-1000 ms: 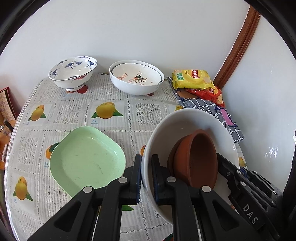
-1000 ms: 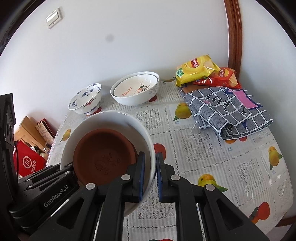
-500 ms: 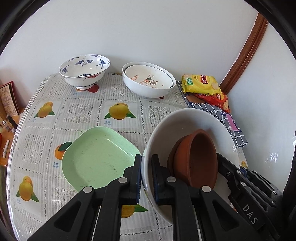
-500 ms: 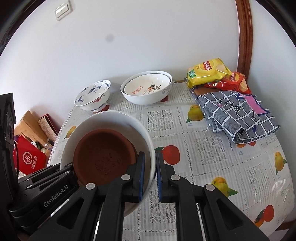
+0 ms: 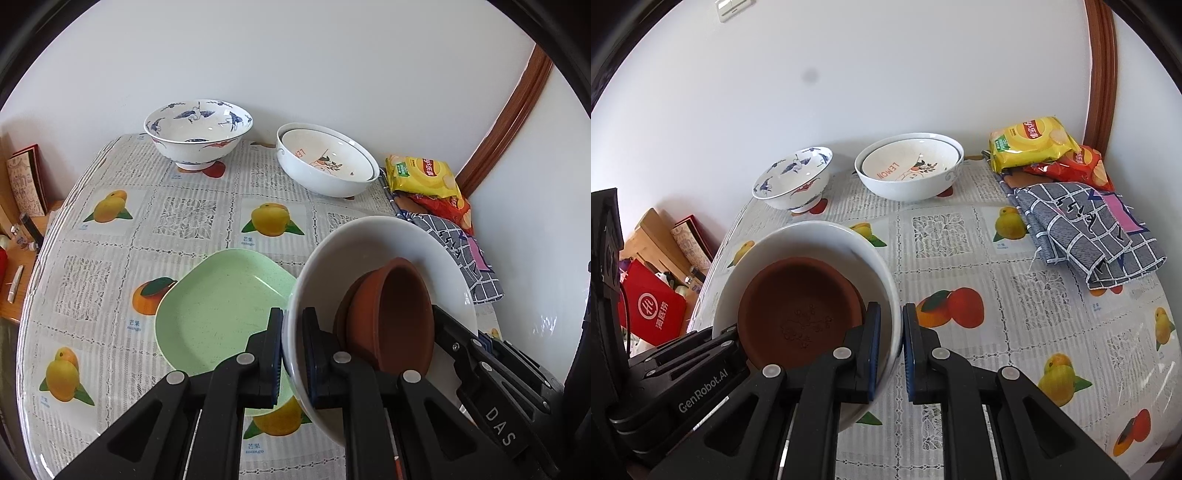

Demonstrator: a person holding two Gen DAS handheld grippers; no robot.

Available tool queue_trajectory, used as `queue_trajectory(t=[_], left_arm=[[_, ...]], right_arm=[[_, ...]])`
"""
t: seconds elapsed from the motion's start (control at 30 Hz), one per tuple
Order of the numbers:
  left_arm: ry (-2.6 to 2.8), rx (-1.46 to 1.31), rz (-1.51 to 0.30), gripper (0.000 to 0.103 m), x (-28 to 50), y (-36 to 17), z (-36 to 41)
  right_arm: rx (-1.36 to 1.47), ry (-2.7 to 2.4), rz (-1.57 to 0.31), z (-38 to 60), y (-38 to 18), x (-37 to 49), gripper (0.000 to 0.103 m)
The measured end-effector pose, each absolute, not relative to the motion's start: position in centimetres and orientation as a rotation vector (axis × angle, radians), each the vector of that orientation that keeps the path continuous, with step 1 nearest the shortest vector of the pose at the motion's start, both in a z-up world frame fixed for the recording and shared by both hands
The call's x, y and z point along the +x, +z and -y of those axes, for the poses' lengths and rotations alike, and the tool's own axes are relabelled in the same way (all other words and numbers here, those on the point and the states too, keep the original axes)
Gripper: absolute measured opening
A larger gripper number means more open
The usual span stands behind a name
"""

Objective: Organize plates and bowls
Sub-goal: 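Lift the white bowl with the right gripper toward the green plate stack, then lower the white bowl onto the green plate and open the right gripper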

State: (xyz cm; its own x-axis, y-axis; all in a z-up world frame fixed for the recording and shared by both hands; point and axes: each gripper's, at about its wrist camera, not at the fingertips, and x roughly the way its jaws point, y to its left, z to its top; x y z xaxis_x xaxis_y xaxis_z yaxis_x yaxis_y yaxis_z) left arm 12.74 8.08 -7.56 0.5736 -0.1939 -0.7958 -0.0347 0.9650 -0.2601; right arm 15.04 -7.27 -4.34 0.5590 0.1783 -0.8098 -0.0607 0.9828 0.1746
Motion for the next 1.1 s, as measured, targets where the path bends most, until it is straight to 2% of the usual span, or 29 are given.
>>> queue_trajectory(t=[1.1], left_arm=[[0.008,-0.307,-1.024,0.011,14.3,-11.5,-13.9]], right_arm=[[0.101,0.237,-1.051,1.1,-8.8,18.3,0.011]])
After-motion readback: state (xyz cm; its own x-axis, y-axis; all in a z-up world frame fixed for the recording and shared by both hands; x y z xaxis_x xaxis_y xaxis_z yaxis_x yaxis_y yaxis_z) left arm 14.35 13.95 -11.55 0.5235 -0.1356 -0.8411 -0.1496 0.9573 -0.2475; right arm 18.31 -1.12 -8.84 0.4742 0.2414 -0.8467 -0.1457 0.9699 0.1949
